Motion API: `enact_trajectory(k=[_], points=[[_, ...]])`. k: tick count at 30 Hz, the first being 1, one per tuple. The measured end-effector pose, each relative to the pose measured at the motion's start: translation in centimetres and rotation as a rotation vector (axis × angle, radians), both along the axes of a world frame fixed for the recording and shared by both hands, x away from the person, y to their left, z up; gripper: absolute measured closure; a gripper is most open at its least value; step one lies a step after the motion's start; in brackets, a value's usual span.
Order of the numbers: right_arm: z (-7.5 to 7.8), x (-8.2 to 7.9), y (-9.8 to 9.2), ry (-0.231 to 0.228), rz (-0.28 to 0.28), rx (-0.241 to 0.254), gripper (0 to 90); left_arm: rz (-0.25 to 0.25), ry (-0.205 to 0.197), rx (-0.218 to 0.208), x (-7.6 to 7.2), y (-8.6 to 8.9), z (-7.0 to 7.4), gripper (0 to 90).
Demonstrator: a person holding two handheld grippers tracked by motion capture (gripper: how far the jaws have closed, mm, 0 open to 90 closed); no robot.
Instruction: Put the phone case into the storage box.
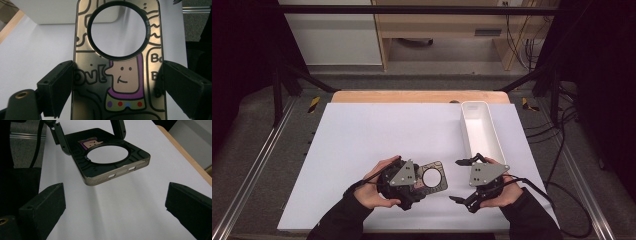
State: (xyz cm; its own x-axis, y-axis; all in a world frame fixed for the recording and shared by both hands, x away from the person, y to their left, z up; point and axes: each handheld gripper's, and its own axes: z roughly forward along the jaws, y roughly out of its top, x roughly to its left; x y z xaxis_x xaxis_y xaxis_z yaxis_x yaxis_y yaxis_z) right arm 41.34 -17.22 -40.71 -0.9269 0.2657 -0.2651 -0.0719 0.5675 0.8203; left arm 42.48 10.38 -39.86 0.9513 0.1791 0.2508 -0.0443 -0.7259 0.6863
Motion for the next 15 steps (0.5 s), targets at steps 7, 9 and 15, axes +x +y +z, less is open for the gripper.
enact_trajectory(k=[7,9,15], points=[[0.6,-0.1,0.6,-0.025,0.03,-0.034,3.6,-0.024,-0.008,0.001,-0.3,-0.2,0.3,11.9],[0.7,-0.1,0.7,-0.033,0.038,-0.034,3.8,-0.038,-0.009,0.006,-0.4,-0.3,0.4,11.9],[0.7,0.0,1.2,-0.029,0.066,-0.044,3.9,-0.059,-0.018,0.011,-0.6,-0.6,0.5,11.9]])
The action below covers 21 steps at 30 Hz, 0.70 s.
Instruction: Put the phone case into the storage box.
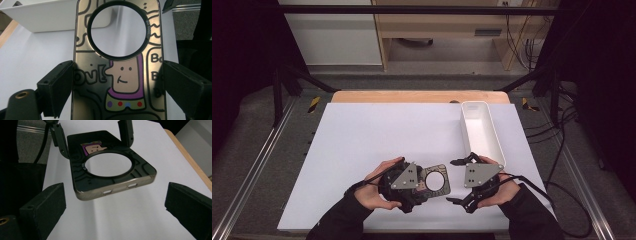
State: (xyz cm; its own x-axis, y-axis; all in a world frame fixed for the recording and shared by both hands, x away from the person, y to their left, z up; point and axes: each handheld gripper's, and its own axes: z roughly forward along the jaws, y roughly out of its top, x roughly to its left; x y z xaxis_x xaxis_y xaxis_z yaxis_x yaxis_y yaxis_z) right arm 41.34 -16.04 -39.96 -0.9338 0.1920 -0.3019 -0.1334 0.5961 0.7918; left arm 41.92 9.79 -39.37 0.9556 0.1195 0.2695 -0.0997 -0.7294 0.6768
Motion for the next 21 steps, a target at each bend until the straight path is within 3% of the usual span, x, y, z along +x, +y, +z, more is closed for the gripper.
enact_trajectory(k=[21], points=[[-0.3,0.3,1.1,0.006,0.056,0.0,5.0,-0.063,0.007,-0.003,-0.1,-0.8,0.0,11.9]])
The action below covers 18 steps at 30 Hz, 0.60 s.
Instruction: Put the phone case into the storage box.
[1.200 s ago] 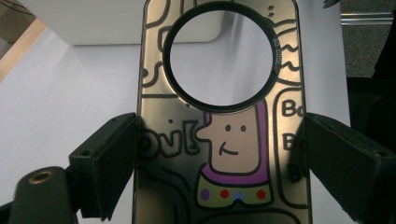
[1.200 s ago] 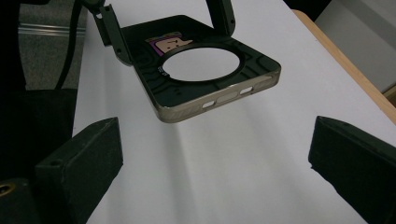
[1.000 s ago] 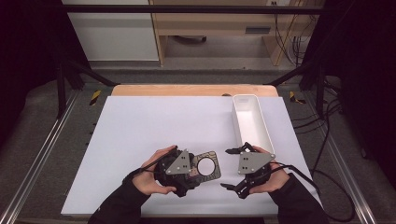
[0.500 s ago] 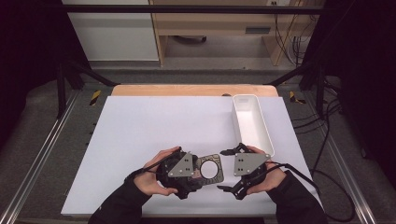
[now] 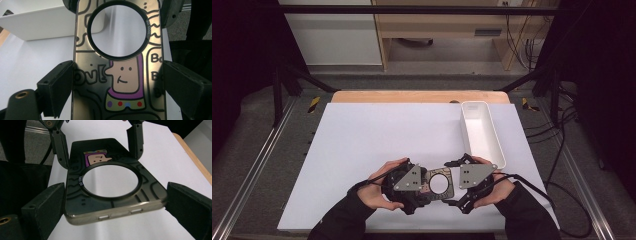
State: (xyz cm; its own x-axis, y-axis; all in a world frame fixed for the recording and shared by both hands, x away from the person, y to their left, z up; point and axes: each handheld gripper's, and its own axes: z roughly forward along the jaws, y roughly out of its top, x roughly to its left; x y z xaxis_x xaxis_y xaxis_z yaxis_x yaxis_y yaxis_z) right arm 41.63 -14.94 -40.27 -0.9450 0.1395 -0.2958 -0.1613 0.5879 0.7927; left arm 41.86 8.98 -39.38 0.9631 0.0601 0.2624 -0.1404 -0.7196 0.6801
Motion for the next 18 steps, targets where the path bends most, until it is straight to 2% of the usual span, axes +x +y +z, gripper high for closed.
enact_trajectory(k=[13,18], points=[[-0.41,-0.14,0.29,0.024,0.054,-0.004,4.2,-0.059,0.002,0.003,-0.37,-0.73,-0.15,11.9],[-0.52,-0.05,0.34,0.038,0.077,-0.004,4.7,-0.066,0.0,0.0,-0.46,-0.72,-0.22,11.9]])
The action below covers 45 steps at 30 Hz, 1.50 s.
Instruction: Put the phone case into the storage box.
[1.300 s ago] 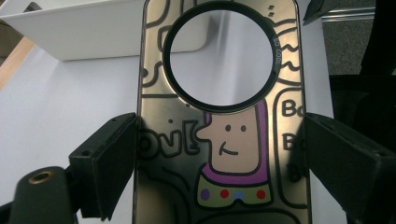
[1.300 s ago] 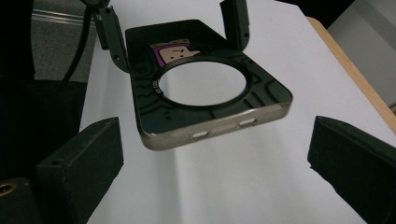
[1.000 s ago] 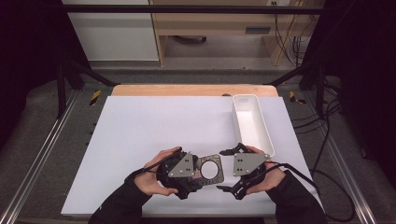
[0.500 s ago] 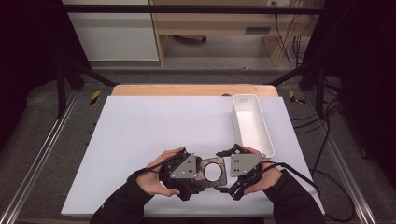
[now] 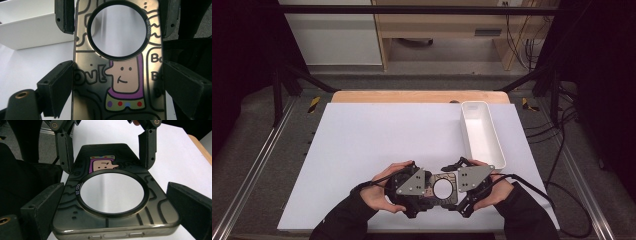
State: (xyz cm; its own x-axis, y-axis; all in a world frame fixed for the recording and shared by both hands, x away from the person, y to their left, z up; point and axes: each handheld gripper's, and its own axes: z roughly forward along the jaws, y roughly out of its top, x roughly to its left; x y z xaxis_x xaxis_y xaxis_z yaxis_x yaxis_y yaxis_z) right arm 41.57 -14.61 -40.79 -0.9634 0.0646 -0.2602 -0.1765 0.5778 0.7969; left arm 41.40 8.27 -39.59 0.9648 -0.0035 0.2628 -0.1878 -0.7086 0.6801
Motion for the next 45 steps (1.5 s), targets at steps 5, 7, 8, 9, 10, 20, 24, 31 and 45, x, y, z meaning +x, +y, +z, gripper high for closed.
enact_trajectory(k=[5,7,8,9,10,20,24,31,45], points=[[-0.09,0.1,0.02,0.003,0.012,0.002,8.0,0.004,-0.006,0.003,0.07,0.13,-0.09,11.9],[-0.13,0.12,0.04,0.006,0.017,0.003,10.3,0.007,-0.006,0.003,0.14,0.21,-0.14,11.9],[-0.14,0.14,0.03,0.006,0.02,0.003,10.9,0.006,-0.005,0.001,0.17,0.25,-0.16,11.9],[-0.17,0.14,0.03,0.005,0.021,0.005,11.1,0.005,-0.002,0.001,0.18,0.27,-0.17,11.9],[-0.19,0.16,0.04,0.007,0.024,0.006,11.2,0.004,-0.003,0.002,0.17,0.27,-0.18,11.9],[-0.26,0.3,0.04,0.002,0.033,0.017,11.7,0.002,-0.002,0.004,0.38,0.32,-0.16,11.8],[-0.24,0.36,0.02,0.004,0.031,0.019,11.8,0.0,0.006,-0.005,0.5,0.37,-0.17,11.8],[-0.2,0.4,0.03,0.017,0.033,0.028,12.0,-0.006,0.021,-0.007,0.57,0.45,-0.11,11.7],[0.19,0.41,-0.3,0.034,0.027,0.019,12.0,0.004,0.053,-0.038,0.76,0.99,0.43,5.9]])
